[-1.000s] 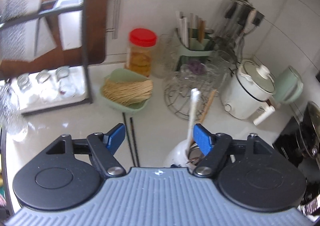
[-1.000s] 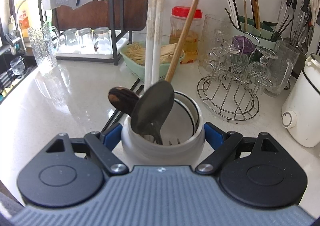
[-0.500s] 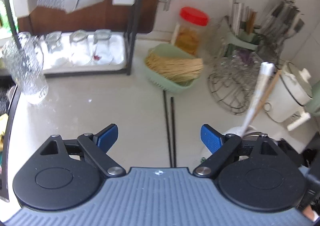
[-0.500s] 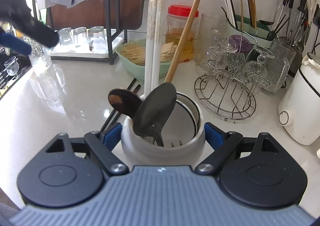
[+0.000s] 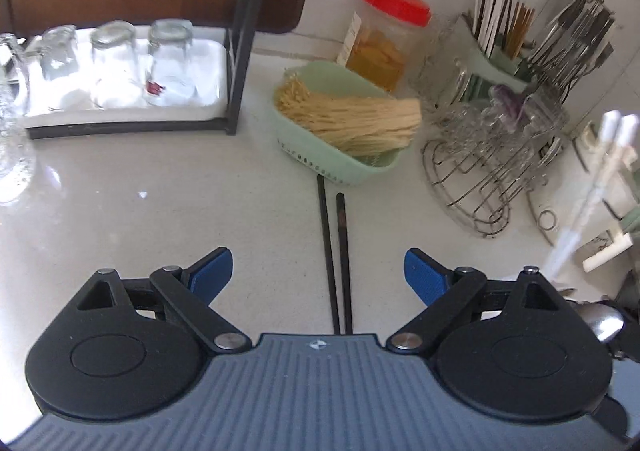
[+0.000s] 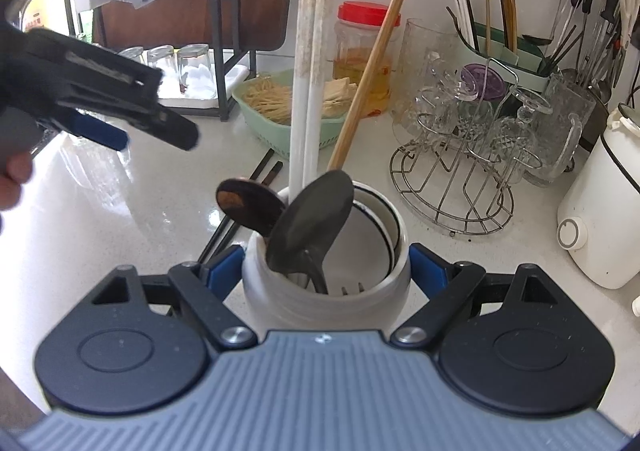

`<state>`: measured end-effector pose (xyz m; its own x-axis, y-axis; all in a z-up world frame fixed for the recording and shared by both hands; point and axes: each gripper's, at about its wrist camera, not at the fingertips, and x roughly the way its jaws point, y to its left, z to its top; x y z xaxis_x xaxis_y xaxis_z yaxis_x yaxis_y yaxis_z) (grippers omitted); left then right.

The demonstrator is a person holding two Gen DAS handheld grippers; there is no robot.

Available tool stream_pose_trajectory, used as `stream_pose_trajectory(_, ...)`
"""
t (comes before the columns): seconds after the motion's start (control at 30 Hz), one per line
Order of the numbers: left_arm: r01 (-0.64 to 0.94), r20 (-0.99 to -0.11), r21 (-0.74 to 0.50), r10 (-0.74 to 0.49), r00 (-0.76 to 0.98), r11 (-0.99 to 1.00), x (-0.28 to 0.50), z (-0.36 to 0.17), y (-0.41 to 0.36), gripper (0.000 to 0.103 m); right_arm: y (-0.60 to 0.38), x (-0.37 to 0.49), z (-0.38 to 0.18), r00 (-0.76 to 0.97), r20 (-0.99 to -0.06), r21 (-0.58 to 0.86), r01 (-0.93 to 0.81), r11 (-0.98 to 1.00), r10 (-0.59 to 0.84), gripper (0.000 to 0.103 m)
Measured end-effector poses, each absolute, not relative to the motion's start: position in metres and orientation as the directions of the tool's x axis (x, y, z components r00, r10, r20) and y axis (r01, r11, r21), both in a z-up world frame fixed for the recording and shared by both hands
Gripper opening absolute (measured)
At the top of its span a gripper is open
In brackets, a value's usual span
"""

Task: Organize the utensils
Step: 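Move the left gripper down to the black chopsticks on the counter, then close the left gripper on one black chopstick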

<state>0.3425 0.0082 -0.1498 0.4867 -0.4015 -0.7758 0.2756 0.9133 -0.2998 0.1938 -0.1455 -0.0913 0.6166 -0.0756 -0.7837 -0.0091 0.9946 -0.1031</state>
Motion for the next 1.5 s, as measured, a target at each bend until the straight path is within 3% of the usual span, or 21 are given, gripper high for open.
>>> stream_pose_trajectory(0.23,0.322,-0.791,-0.264,-0.395,0.467,0.909,0.378,-0.177,-0.019,0.082,-0.144,0.193,-0.092,0.620,-0.780,-0.108,0.012,0.994,-0.092,0.090)
stream_pose_trajectory(0.37,0.335,-0.811,-0.253,-0.388,0.438,0.908,0.397,-0.192,-0.034,0.060,-0.142,0.190,-0.093,0.631,-0.770,-0.111,0.021,0.994,-0.099,0.090)
stream_pose_trajectory(0.57,0.327,-0.824,-0.271,-0.394,0.407,0.905,0.416,-0.210,-0.046,0.036,-0.141,0.191,-0.092,0.626,-0.773,-0.109,0.035,0.993,-0.107,0.090)
stream_pose_trajectory(0.7,0.342,-0.820,-0.243,-0.381,0.427,0.908,0.424,-0.213,-0.052,0.030,-0.142,0.194,-0.091,0.616,-0.780,-0.104,0.047,0.993,-0.111,0.090)
stream_pose_trajectory(0.93,0.399,-0.823,-0.161,-0.346,0.451,0.903,0.433,-0.214,-0.069,0.009,-0.143,0.195,-0.091,0.612,-0.783,-0.102,0.049,0.994,-0.110,0.090)
stream_pose_trajectory(1.07,0.420,-0.822,-0.111,-0.321,0.471,0.901,0.427,-0.214,-0.076,0.007,-0.143,0.195,-0.091,0.612,-0.783,-0.105,0.045,0.994,-0.110,0.090)
stream_pose_trajectory(1.5,0.412,-0.820,-0.186,-0.373,0.435,0.892,0.377,-0.204,-0.042,0.005,-0.142,0.194,-0.091,0.616,-0.779,-0.107,0.045,0.993,-0.112,0.090)
